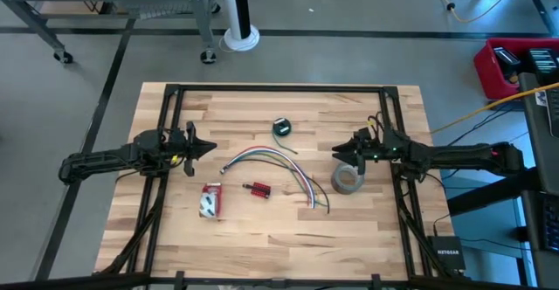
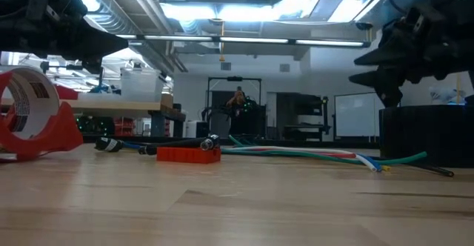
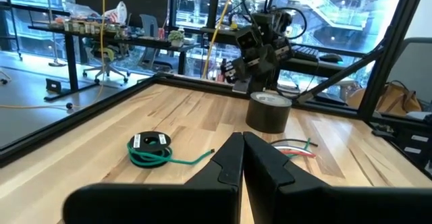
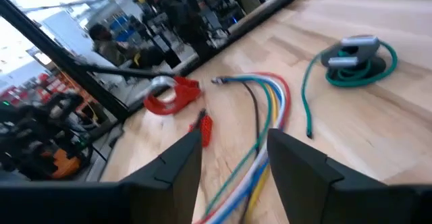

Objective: Coil cords
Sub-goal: Return to Home Position

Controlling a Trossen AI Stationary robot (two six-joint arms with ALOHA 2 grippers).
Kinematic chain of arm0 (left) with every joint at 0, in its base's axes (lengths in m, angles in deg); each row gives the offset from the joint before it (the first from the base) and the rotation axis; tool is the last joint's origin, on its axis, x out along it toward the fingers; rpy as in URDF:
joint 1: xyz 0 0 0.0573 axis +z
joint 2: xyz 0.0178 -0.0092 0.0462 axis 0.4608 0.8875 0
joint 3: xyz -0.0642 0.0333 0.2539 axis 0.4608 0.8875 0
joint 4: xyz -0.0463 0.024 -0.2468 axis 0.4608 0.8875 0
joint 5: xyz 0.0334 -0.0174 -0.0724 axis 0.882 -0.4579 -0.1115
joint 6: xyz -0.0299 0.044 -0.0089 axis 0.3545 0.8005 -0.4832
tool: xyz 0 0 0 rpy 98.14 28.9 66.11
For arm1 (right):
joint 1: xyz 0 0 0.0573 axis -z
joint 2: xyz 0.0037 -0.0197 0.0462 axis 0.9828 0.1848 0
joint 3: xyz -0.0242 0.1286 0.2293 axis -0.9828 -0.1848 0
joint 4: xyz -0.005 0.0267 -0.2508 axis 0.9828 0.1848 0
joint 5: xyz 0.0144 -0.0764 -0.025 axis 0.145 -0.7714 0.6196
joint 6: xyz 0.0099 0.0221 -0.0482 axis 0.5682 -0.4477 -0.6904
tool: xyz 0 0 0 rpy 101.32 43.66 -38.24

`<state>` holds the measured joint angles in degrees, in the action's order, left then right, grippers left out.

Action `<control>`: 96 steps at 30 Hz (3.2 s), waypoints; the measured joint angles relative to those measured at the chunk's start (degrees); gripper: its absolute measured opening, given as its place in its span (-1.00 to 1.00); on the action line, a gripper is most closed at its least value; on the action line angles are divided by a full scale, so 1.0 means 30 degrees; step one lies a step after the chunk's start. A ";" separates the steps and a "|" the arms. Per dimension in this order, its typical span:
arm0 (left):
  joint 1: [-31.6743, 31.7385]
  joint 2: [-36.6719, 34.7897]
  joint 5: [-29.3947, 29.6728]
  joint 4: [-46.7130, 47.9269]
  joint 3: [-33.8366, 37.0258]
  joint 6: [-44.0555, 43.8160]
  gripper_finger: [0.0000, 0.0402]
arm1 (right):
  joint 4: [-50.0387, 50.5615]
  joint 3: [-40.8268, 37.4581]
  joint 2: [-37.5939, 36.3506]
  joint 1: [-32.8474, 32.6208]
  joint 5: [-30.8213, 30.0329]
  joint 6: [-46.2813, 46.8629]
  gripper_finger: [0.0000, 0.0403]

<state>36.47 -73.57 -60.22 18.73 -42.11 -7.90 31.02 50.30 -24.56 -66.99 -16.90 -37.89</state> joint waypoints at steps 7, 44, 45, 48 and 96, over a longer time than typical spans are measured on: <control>-0.0001 -0.0001 -0.0003 -0.0005 0.0000 0.0000 -0.98 | 0.0784 -0.0014 -0.2117 0.0000 -0.0170 -0.0235 -0.14; 0.0000 0.0003 -0.0007 -0.0009 0.0000 0.0000 -0.98 | 0.8520 -0.0072 -1.1870 -0.0003 -0.2401 0.1698 -0.14; 0.0003 -0.0005 -0.0003 -0.0012 0.0000 0.0000 -0.98 | 0.8591 -0.0072 -1.1878 0.0000 -0.2825 0.1696 -0.14; 0.0002 0.0002 -0.0003 -0.0011 0.0000 0.0000 -0.98 | 0.8733 -0.0072 -1.1873 0.0000 -0.3772 0.1698 -0.14; 0.0003 -0.0003 -0.0006 -0.0005 0.0006 0.0000 -0.98 | 0.8837 -0.0073 -1.1589 0.0000 -0.3777 0.1683 -0.14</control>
<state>36.47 -73.58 -60.23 18.72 -42.10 -7.90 57.53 50.08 -59.32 -66.99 -28.23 -32.84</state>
